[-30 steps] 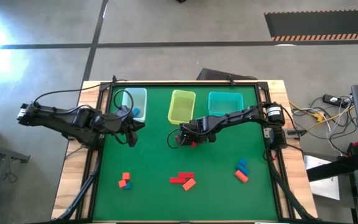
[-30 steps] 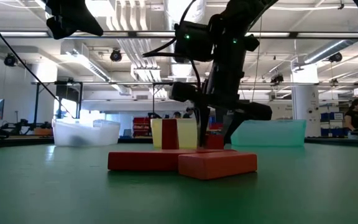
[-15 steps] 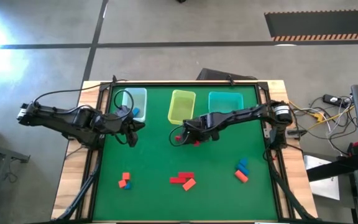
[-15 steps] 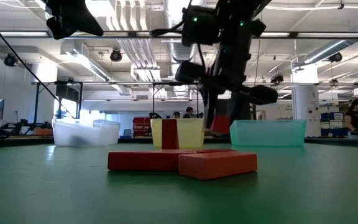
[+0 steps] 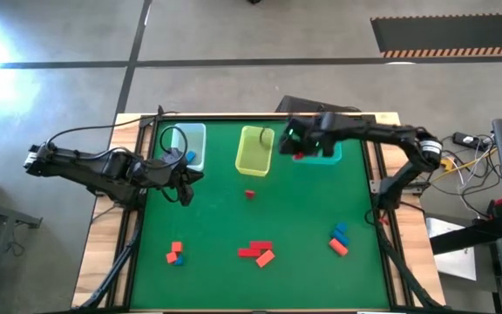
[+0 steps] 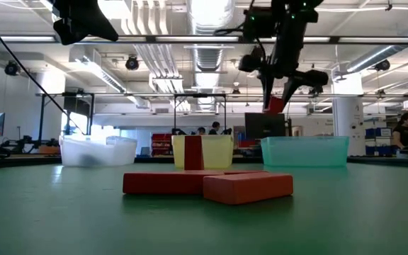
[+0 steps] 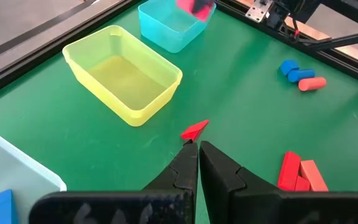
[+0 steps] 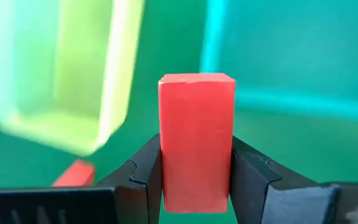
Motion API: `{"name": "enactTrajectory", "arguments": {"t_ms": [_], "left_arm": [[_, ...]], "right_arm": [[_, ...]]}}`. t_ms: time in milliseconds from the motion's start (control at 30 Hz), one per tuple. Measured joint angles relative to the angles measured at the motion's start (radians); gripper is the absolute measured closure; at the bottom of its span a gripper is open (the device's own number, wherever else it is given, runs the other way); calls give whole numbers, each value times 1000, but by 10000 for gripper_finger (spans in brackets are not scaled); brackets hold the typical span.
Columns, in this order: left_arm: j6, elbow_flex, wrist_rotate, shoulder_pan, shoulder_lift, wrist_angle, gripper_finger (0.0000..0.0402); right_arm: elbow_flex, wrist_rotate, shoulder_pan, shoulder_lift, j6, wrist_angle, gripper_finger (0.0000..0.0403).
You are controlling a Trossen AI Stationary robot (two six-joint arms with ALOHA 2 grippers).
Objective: Sort & place blocks by color
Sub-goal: Put the red block into the blue bin
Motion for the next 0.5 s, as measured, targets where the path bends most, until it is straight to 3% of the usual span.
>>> {"name": "enactTrajectory", "arguments": {"t_ms": [233, 500], "left_arm": [[-1, -2, -19, 0, 1, 0, 402], [-1, -4, -26, 0, 1, 0, 402]], "right_arm": [[-4, -20, -226, 58, -198, -9, 282], [-5, -26, -258, 161, -274, 6, 278]]}}
